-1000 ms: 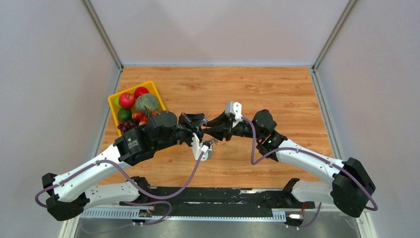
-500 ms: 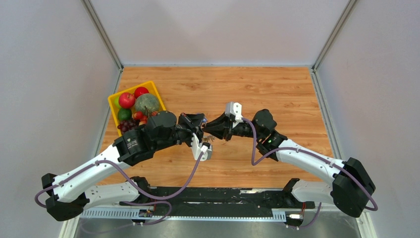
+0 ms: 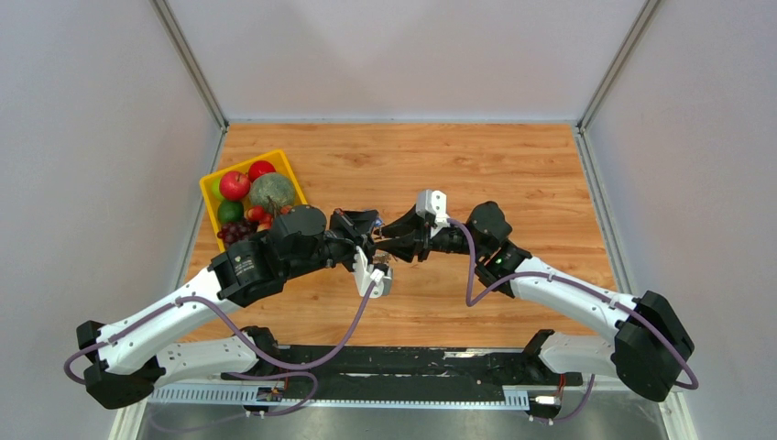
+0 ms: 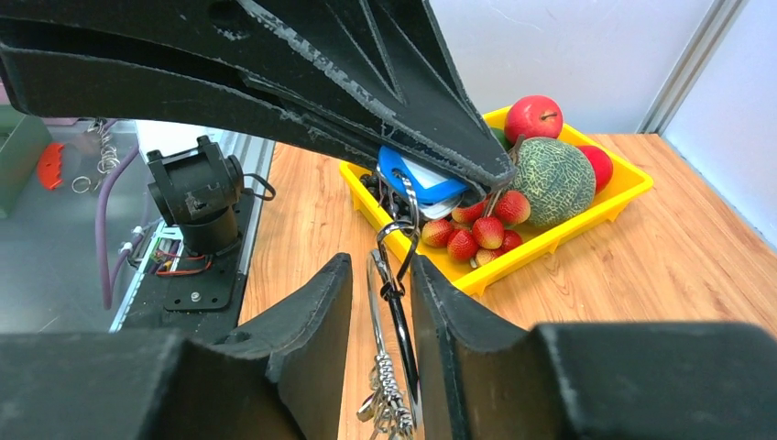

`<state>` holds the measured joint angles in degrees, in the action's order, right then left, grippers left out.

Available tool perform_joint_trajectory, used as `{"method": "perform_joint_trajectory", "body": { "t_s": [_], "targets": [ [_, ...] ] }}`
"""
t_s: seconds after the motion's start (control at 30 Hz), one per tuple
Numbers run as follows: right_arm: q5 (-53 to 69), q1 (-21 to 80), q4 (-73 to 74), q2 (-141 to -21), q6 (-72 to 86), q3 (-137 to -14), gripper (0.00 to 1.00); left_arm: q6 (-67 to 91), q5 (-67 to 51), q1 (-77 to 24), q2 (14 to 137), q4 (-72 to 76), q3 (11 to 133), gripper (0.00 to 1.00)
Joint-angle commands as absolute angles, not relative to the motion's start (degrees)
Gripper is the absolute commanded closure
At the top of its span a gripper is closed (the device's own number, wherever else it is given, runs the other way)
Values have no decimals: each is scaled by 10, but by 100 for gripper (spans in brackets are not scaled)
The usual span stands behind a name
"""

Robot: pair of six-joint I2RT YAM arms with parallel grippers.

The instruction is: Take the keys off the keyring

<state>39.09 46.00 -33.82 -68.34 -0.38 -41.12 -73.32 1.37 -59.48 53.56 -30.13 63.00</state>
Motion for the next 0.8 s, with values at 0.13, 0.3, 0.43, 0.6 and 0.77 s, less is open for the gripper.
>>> {"method": "perform_joint_trajectory", "body": {
  "t_s": [0.13, 0.3, 0.43, 0.6, 0.77],
  "targets": [
    [441, 445, -381, -695, -3, -437, 66, -732, -20, -592, 518, -274, 635, 100],
    [471, 438, -388, -700, 16, -444, 66, -731, -27, -593, 515, -275, 634, 100],
    [492, 438, -392, -704, 23, -450, 67, -730, -29, -592, 514, -275, 634, 100],
    [507, 438, -401, -709, 32, -451, 73, -731, -29, -593, 514, -275, 635, 100],
    [518, 438, -405, -711, 36, -450, 83, -732, -28, -593, 515, -274, 634, 100]
  ]
}}
